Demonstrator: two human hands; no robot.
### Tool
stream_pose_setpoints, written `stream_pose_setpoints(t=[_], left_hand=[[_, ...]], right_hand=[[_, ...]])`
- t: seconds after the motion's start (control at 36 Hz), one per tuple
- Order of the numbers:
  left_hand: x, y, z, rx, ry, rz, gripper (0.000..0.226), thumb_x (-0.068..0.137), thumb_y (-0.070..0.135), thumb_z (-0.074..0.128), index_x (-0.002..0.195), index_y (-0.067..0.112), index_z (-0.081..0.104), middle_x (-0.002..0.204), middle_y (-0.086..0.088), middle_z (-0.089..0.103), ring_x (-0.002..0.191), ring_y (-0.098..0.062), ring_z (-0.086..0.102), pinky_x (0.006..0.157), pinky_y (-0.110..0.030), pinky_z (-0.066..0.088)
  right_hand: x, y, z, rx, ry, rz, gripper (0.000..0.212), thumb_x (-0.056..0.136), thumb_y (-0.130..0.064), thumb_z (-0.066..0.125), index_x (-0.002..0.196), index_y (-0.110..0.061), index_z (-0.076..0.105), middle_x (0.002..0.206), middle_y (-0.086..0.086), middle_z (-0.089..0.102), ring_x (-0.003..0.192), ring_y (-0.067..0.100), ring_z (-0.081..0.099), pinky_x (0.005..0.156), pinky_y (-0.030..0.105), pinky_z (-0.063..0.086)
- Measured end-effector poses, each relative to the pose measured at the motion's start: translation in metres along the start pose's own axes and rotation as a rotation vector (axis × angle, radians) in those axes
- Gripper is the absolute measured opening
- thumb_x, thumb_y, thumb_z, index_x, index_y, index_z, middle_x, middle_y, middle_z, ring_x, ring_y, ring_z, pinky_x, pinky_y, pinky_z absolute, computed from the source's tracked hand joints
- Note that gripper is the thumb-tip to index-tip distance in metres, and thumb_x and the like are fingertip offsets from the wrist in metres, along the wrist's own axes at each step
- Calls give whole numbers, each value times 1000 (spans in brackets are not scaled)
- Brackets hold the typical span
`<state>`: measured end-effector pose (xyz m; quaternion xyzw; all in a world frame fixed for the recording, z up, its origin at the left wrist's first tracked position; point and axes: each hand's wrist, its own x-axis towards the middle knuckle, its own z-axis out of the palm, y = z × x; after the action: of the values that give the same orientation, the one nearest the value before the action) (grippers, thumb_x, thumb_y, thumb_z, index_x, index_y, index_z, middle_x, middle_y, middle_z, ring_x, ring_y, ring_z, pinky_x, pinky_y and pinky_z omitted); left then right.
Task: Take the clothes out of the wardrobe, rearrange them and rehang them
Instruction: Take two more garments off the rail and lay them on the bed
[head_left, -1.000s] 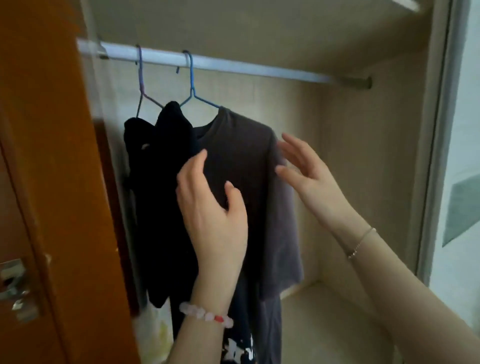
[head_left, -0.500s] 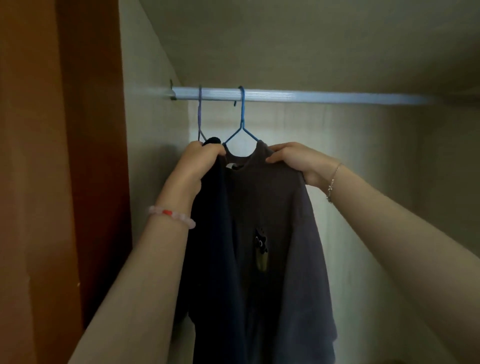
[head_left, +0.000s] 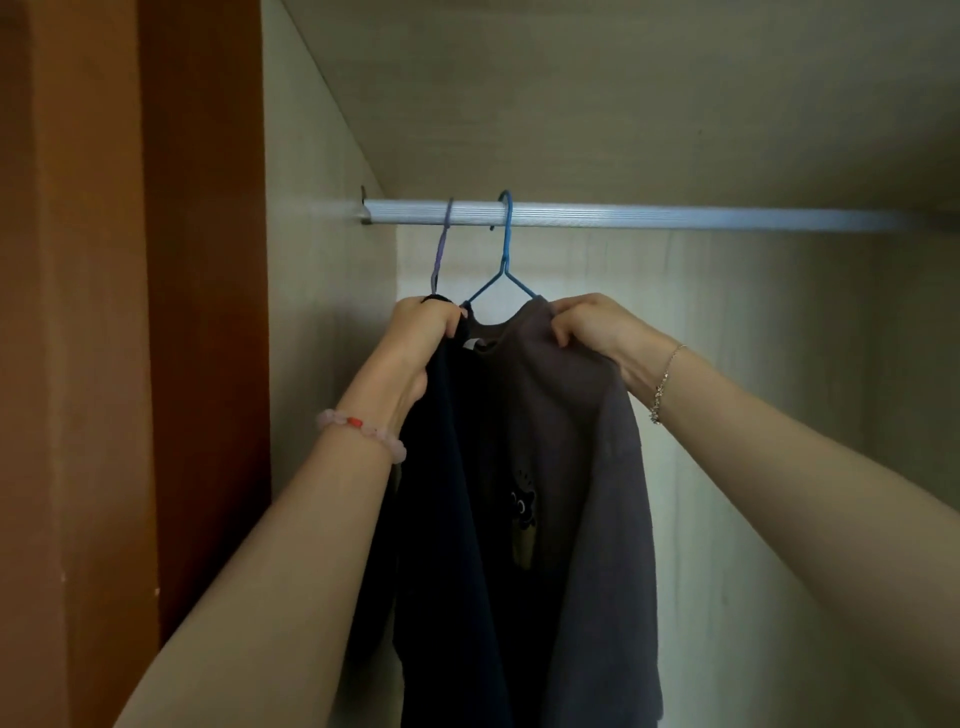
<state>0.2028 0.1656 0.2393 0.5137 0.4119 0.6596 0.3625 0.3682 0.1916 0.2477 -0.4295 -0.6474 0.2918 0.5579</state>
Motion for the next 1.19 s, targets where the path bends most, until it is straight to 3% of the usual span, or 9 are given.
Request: stream_pose_setpoints(t=[0.19,0.28,0.44,0.58,0.67,0.75,0.89,1.08,1.19], left_hand=[[-11,12,5,-109,-94,143,34,74,-11,40,90,5,65,97,-12,66,87,-27,63,76,-29,51],[-29,9,5,-164,-130,170,39,76,-10,42,106,5,62,95,-7,66,82,-19,64,78,-27,52],[-85,-40,-8,-187,-180,123,54,74,-11,39,115,13,63,107,4,70,96,-14,65,70,-19,51],[-132,-91,-25,-235,-249,-8,56,74,-16,35,108,16,65,105,5,72,94,-13,67,72,-20,49],[-158,-124,-34,-247,-289,-101,54,73,-17,36,100,19,67,99,8,74,93,-13,68,72,-21,51],[-183,-151,-44,-252,-366,-213,47,60,-3,47,95,19,68,99,4,74,93,-18,66,76,-29,50],[-216,-177,-65,-218,-570,-332,50,75,-15,39,95,21,68,105,3,70,98,-17,63,84,-31,49],[-249,-193,-108,-211,-957,-357,47,62,5,49,94,30,71,104,11,71,100,-15,63,80,-29,46],[-269,-191,-123,-213,-1145,-335,47,71,-5,48,103,22,69,107,8,71,98,-13,65,74,-23,49]], right_hand=[[-15,-16,-26,-8,40,-91,36,62,13,35,70,-8,64,63,10,55,55,21,50,48,16,42],[-41,-13,-31,16,27,-132,39,57,7,40,77,-13,67,73,12,60,66,23,55,56,21,45],[-125,39,-38,44,17,-113,51,64,7,42,100,-16,68,89,7,70,79,26,64,72,35,50],[-208,92,-40,127,41,17,60,72,27,32,103,-10,67,91,5,73,84,18,67,67,21,54],[-258,114,-32,136,67,109,54,68,22,41,104,-9,68,97,12,73,92,22,68,71,23,54],[-302,120,-16,152,142,190,56,55,7,45,101,-13,70,102,15,72,93,24,68,72,25,54],[-365,104,21,85,299,272,61,72,30,32,106,-8,65,93,7,74,83,15,70,67,22,56],[-453,67,89,-45,674,367,63,74,31,31,104,-14,63,86,-5,75,80,8,70,63,19,55],[-517,33,124,-156,864,441,63,77,28,35,104,-23,62,85,-13,74,80,3,69,62,16,54]])
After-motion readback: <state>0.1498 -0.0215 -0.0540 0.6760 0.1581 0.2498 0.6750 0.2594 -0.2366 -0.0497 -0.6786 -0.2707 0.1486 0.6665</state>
